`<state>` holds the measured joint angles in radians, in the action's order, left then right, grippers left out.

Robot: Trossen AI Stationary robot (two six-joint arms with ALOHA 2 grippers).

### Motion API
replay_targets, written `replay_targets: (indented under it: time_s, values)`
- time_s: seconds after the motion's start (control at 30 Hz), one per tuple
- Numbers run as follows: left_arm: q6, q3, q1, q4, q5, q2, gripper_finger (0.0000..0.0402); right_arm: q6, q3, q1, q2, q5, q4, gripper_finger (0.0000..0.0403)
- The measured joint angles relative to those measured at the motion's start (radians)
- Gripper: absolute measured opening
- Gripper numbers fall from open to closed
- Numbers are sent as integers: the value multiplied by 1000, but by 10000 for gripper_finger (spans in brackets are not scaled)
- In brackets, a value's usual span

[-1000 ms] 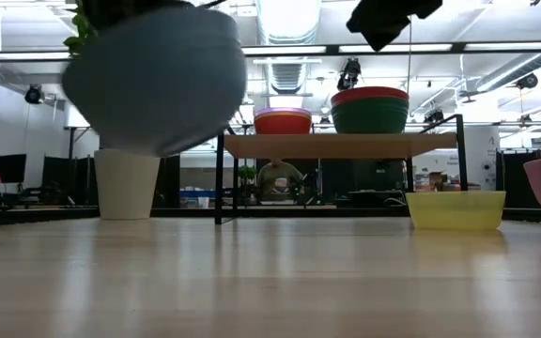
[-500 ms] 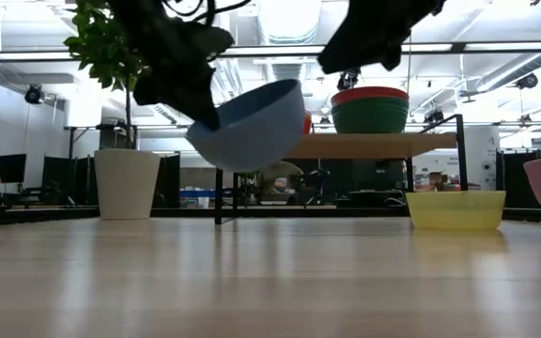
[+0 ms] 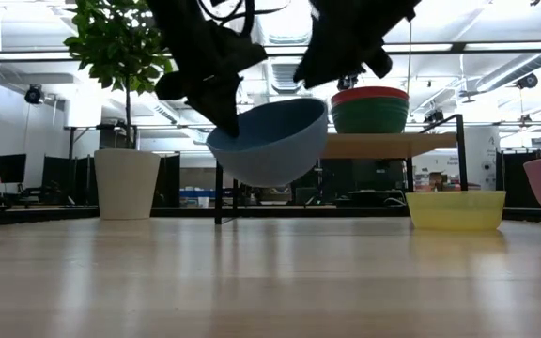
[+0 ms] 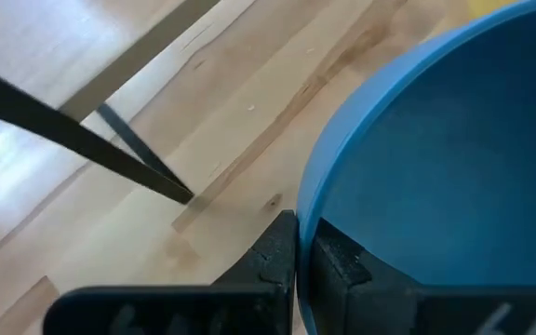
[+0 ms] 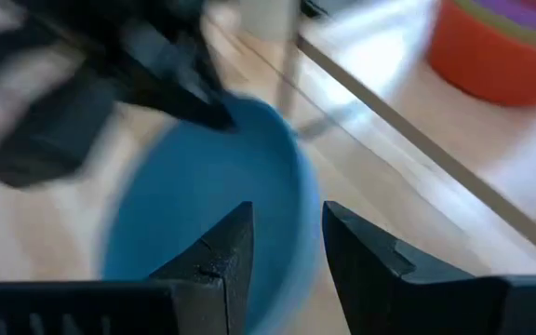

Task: Place and stack bowls onto a shelf
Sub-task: Stack the large blue bowl on top of the large orange bowl on the shelf

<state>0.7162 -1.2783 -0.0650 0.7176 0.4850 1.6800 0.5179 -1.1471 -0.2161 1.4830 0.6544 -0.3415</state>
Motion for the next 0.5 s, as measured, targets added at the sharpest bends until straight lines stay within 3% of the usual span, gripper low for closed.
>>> replay_targets:
  time_s: [0.17,0.37,0.5]
  values:
    - [-8,-25,0,8,3,19,0,71,-95,1,77,29,-189,121]
    - [-8,-22,-3,13,3,9,0,66,-144,3,153,35,-208,116]
    - [-8,-22,-16,6,2,8,0,62,-154,8,171,34,-206,91]
